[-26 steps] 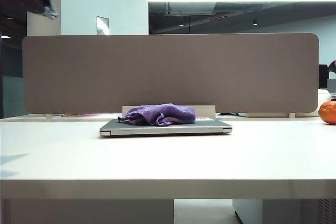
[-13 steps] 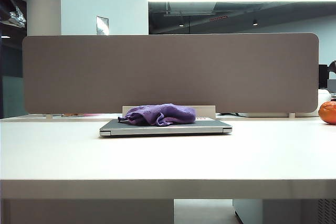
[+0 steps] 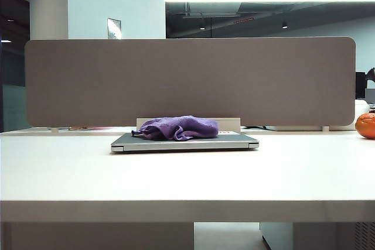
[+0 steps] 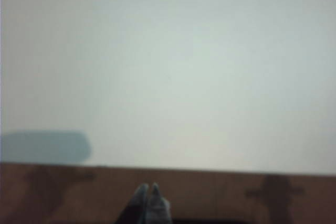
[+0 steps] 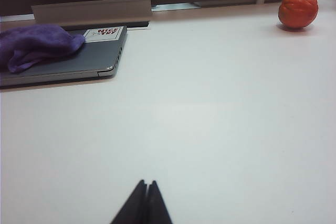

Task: Pick up the purple rag and put it over the laptop.

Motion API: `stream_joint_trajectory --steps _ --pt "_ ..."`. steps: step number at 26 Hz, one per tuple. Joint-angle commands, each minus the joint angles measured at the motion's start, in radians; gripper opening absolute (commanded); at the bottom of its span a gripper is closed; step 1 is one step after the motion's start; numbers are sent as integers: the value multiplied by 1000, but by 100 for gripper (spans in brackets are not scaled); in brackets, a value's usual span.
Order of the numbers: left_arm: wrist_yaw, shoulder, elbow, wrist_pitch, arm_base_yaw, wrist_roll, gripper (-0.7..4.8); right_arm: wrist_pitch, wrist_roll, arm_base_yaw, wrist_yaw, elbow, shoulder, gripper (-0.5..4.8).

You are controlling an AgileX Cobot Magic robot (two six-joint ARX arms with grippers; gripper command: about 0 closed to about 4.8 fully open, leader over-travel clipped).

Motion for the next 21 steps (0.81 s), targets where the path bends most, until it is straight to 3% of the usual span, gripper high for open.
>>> stream_joint_trajectory --steps 1,10,13,21 --pt "-14 -1 5 98 -1 -2 -6 11 -3 1 6 -4 -2 22" --pt "-25 -1 4 326 -1 131 -5 11 -3 1 6 -4 -2 22" --pt "-25 -6 4 377 8 217 -6 11 -3 1 6 -4 -2 22" --pt "25 -63 -50 437 134 233 -5 10 -3 1 6 -4 -2 22"
